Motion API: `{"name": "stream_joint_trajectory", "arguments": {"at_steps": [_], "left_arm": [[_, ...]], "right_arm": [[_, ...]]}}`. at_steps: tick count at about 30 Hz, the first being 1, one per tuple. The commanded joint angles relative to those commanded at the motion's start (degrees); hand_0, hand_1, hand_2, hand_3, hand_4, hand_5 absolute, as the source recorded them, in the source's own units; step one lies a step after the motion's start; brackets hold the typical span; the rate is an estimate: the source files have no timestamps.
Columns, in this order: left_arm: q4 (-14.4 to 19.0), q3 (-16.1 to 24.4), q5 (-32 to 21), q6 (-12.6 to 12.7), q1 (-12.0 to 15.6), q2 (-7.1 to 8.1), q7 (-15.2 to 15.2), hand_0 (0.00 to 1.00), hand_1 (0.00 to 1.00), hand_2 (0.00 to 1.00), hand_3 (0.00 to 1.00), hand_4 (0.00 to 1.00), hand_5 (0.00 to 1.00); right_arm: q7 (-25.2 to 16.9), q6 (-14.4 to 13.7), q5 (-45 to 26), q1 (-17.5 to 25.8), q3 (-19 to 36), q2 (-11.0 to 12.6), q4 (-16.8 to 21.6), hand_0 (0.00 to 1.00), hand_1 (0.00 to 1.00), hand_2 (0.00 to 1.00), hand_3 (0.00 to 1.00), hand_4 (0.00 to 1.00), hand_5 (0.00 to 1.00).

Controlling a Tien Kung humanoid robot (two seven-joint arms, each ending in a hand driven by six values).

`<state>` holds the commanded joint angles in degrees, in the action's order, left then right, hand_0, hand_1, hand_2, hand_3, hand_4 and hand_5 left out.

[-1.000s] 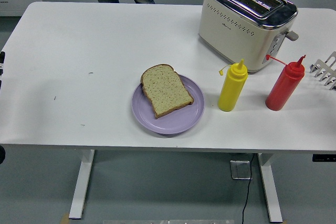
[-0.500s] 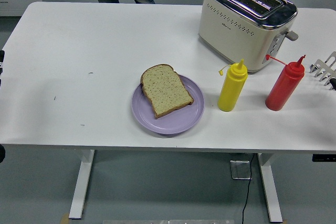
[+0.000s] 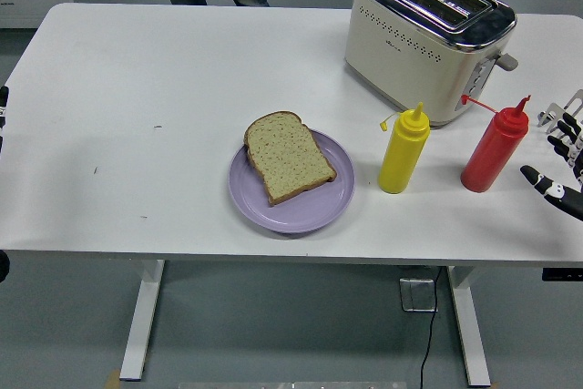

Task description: Pick up the cup,pour liquid into bread,place the cup on the desk

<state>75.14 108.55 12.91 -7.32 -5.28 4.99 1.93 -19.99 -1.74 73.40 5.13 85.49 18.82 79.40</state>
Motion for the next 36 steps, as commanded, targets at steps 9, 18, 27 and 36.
{"name": "stream_joint_trajectory", "arguments": {"at_steps": [9, 18, 27, 36], "left_arm": [[-0.04, 0.19, -0.02, 0.01, -0.01, -0.05, -0.02, 0.825, 0.819, 0.861, 0.822, 0.652, 0.998], [-0.08, 0.34, -0.02, 0.01, -0.01, -0.12, -0.03, 0.825, 0.818, 0.861, 0.821, 0.653, 0.998], [-0.16, 0.49, -0.01, 0.0, -0.04, -0.19, -0.03, 0.825, 0.818, 0.861, 0.821, 0.652, 0.998], [-0.18, 0.56, -0.02, -0.01, 0.02, -0.22, -0.03, 0.825, 0.817, 0.861, 0.821, 0.652, 0.998]], "right_arm": [[-0.47, -2.31, 0.17, -3.0, -4.03, -0.89, -3.26, 0.985, 0.93, 0.998, 0.998, 0.928, 0.286], [-0.83, -3.6, -0.73, -6.15, -6.53, -1.76, -6.09, 0.982, 0.918, 0.998, 0.998, 0.926, 0.282], [-1.6, -5.1, -2.6, -9.16, -9.29, -2.77, -9.18, 0.962, 0.904, 0.972, 0.998, 0.917, 0.271], [-2.27, -6.06, -4.52, -10.59, -10.48, -3.59, -11.65, 0.915, 0.86, 0.912, 0.996, 0.907, 0.269]]}}
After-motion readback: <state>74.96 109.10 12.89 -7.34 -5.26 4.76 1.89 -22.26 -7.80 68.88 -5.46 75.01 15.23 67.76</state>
